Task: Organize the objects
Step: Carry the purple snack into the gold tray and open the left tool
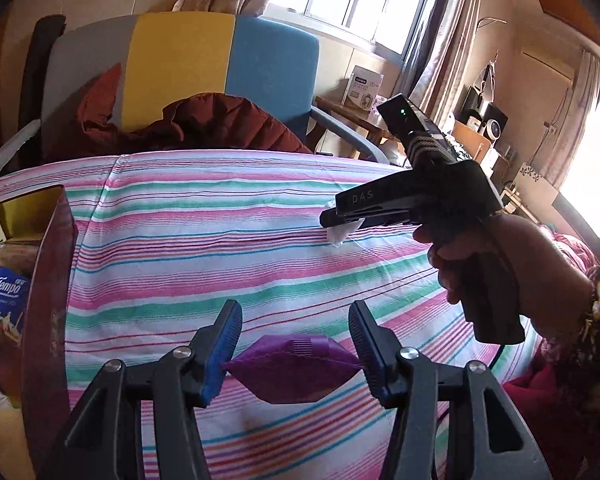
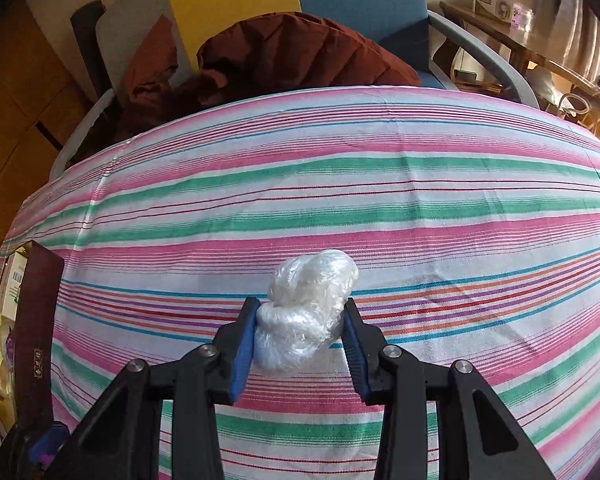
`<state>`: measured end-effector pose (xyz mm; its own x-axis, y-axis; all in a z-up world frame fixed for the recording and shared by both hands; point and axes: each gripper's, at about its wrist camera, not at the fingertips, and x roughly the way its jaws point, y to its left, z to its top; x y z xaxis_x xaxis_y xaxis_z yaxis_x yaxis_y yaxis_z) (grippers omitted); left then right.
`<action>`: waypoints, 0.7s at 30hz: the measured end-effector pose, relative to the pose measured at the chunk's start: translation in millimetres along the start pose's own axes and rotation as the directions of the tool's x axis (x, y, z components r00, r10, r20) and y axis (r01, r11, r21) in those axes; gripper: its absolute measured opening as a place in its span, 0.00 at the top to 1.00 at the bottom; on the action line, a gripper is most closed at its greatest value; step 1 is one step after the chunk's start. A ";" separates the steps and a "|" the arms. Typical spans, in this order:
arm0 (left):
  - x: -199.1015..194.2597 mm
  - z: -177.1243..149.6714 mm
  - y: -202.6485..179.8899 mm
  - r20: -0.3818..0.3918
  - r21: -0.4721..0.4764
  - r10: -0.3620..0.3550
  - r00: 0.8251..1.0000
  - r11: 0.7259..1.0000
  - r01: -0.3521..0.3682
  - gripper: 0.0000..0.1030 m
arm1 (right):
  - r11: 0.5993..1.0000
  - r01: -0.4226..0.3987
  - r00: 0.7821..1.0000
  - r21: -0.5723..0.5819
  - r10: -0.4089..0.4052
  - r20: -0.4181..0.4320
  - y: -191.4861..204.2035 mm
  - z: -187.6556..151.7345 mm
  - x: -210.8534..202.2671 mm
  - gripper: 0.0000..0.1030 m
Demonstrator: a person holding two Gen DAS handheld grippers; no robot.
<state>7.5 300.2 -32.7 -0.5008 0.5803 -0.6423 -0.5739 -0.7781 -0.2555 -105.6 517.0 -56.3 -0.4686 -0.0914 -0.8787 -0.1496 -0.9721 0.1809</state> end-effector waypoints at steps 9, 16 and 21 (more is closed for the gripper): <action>-70.9 -8.5 29.2 0.079 -0.002 0.012 0.997 1.000 -0.012 0.45 | 0.998 -0.061 0.998 -0.030 0.061 0.002 14.2 -5.0 1.5 0.60; -113.4 -8.8 76.6 0.138 -0.097 0.082 0.987 0.993 -0.069 0.45 | 0.997 -0.054 0.998 -0.059 0.055 0.010 20.5 -10.2 -0.5 0.60; -133.5 -7.5 120.7 0.161 -0.182 0.171 0.972 0.973 -0.142 0.45 | 0.995 -0.070 0.997 -0.075 0.072 0.021 26.0 -12.7 -1.3 0.60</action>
<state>10.0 127.0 16.9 -0.6893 0.4693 -0.5519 -0.3694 -0.8830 -0.2894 -97.9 489.1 -56.1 -0.4966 -0.1565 -0.8538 -0.0505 -0.9767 0.2084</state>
